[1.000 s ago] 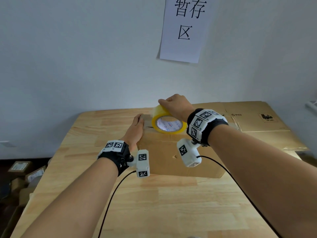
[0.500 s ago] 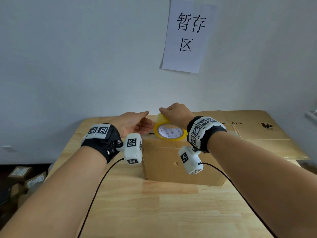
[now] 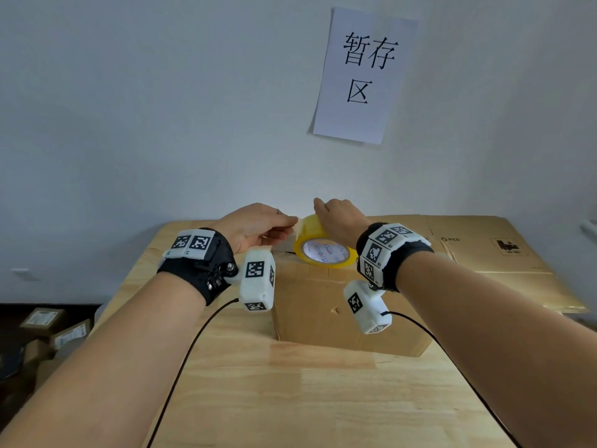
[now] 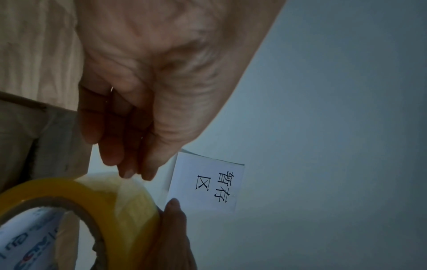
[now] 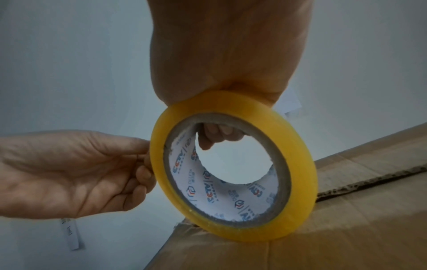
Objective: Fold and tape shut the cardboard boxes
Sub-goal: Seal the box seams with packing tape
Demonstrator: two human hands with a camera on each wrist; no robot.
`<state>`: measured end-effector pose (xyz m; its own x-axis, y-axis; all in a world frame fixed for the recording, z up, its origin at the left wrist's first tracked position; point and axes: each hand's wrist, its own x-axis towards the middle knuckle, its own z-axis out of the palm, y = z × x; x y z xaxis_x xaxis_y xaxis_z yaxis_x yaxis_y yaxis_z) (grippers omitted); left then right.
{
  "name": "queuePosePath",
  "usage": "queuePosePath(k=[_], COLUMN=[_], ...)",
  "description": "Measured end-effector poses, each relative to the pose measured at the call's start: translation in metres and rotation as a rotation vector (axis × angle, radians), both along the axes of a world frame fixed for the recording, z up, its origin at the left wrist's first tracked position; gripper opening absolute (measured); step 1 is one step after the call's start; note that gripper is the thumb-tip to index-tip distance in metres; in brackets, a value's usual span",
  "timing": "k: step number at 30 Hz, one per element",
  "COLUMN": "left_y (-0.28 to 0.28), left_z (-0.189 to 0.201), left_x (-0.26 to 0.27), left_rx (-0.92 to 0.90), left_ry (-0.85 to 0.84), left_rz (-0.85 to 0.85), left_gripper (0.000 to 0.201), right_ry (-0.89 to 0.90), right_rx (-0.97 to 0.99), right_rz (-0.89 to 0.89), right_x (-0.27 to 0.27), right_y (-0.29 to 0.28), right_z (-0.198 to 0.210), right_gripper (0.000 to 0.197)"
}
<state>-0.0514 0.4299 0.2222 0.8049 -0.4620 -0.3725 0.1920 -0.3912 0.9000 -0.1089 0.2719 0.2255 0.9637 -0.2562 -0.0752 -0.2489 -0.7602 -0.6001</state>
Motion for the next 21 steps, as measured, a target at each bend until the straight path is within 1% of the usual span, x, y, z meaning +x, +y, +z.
queuePosePath(k=[2, 3, 5, 8, 11, 12, 13, 16, 18, 21], left_y=[0.001, 0.001, 0.002, -0.002, -0.006, -0.006, -0.005, -0.001, 0.000, -0.001], left_z=[0.004, 0.007, 0.016, 0.030, 0.038, 0.038, 0.037, 0.028, 0.024, 0.021], left_x=[-0.002, -0.002, -0.003, -0.002, -0.002, -0.001, 0.000, 0.004, 0.006, 0.008], left_rx=[-0.005, -0.003, 0.012, 0.023, 0.046, 0.054, 0.060, 0.058, 0.049, 0.028], left_ry=[-0.038, -0.064, -0.125, -0.227, -0.300, -0.307, -0.300, -0.227, -0.182, -0.143], left_rz=[-0.010, -0.019, -0.037, -0.064, -0.081, -0.078, -0.072, -0.061, -0.056, -0.059], left_gripper=[0.013, 0.015, 0.017, 0.017, 0.016, 0.016, 0.016, 0.015, 0.015, 0.017], right_ry=[0.009, 0.021, 0.046, 0.062, 0.060, 0.023, -0.005, -0.066, -0.096, -0.086], right_rx=[-0.021, -0.064, -0.133, -0.182, -0.122, -0.053, -0.031, 0.039, 0.109, 0.148], right_rz=[0.004, 0.024, 0.054, 0.051, 0.021, 0.006, 0.022, 0.124, 0.134, 0.143], right_x=[0.003, 0.004, 0.006, 0.009, 0.004, 0.003, 0.002, 0.001, 0.002, 0.004], right_y=[0.001, 0.002, 0.004, 0.005, 0.003, 0.002, -0.001, -0.006, -0.007, -0.011], right_z=[-0.001, -0.001, 0.000, 0.000, 0.005, 0.005, 0.004, 0.003, 0.002, 0.002], right_gripper=[0.035, 0.035, 0.036, 0.035, 0.034, 0.032, 0.033, 0.033, 0.034, 0.020])
